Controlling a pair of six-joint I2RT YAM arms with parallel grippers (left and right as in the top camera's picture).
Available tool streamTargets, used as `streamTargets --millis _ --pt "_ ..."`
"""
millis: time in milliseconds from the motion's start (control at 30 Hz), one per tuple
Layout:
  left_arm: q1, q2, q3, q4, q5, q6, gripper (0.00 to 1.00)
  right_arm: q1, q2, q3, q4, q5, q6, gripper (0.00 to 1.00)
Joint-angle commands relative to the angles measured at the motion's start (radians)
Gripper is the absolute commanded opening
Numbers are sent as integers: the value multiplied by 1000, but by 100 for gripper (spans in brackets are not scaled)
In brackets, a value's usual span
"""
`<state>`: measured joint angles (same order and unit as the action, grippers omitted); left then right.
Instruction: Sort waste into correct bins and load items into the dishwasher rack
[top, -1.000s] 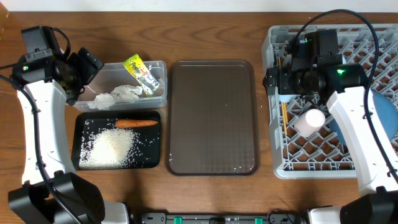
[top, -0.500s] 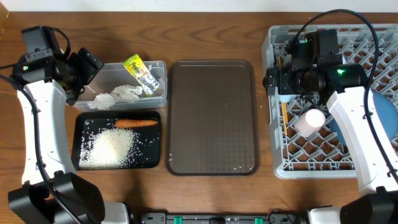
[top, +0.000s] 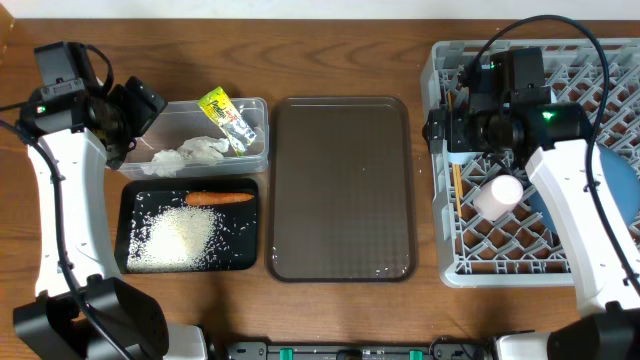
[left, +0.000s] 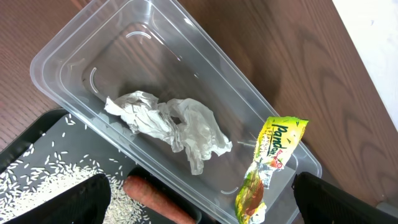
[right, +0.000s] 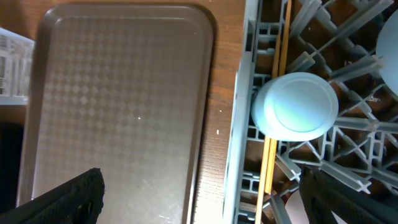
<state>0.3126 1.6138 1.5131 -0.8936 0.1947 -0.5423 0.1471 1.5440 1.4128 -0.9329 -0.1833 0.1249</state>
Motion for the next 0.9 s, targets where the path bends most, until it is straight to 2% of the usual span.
streamTargets --millis 0,400,667,867 --pt "3 -17 -2 -3 -13 17 96 30 -117 11 -3 0 -10 99" --pt "3 -17 -2 -3 -13 17 96 58 -682 -9 1 -9 -6 99" --pt "3 -17 -2 -3 -13 16 96 47 -1048 -9 -146 -4 -7 99" --pt "3 -17 -2 -3 -13 17 96 18 -1201 -9 -282 -5 -7 99"
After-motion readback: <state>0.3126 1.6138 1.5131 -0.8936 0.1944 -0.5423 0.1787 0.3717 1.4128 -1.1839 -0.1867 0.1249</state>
